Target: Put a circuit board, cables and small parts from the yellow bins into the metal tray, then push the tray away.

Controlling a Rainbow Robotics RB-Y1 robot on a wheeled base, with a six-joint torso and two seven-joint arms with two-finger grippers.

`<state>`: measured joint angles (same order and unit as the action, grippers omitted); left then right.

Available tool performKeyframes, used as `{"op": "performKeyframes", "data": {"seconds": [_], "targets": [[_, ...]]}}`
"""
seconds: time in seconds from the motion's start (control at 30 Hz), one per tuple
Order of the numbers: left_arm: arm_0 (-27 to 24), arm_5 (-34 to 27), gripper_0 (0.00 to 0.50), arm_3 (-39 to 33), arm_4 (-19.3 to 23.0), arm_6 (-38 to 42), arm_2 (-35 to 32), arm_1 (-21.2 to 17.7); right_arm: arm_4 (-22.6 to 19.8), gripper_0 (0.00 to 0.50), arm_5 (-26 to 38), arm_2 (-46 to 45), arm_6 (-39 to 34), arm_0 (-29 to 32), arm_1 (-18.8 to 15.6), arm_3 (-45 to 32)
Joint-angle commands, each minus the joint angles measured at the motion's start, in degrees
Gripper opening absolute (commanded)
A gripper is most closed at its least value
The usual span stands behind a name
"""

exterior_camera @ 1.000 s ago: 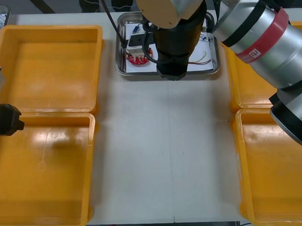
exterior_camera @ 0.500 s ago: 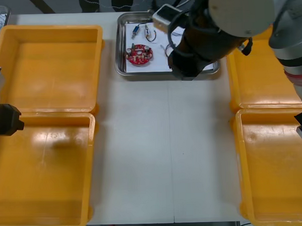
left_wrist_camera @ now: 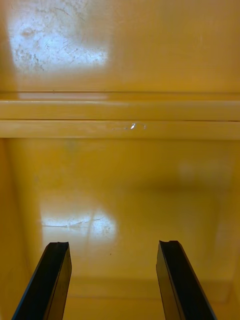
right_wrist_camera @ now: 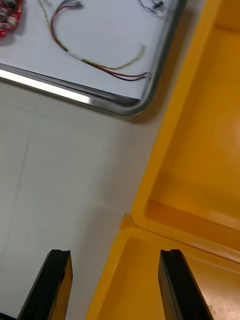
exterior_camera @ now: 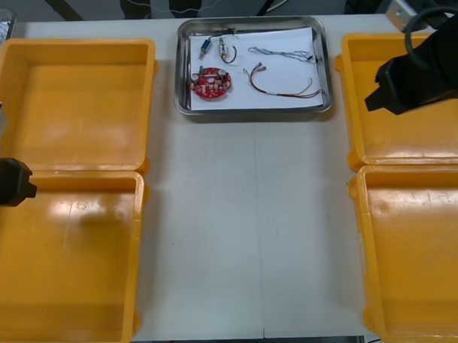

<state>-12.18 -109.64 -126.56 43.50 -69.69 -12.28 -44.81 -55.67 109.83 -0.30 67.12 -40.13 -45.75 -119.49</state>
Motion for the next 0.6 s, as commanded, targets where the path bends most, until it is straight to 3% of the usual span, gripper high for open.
{"op": "performKeyframes", "data": {"seconds": [0.03, 0.33, 0.6], "targets": [[0.75, -0.36, 0.500, -1.67, 0.36, -2.64, -1.52, -2.47, -2.25, 0.500, 0.17, -7.53, 0.38, 5.76, -5.22, -1.63], [0.75, -0.36, 0.500, -1.67, 0.36, -2.64, -1.52, -2.47, -5.24, 0.500, 0.17, -19.04, 1.70, 17.89, -6.98, -1.89], [0.75, -0.36, 0.500, -1.67, 0.36, -2.64, -1.52, -2.47, -2.96, 0.500, 0.17, -23.87, 3.37, 26.59, -6.98, -2.59]]}}
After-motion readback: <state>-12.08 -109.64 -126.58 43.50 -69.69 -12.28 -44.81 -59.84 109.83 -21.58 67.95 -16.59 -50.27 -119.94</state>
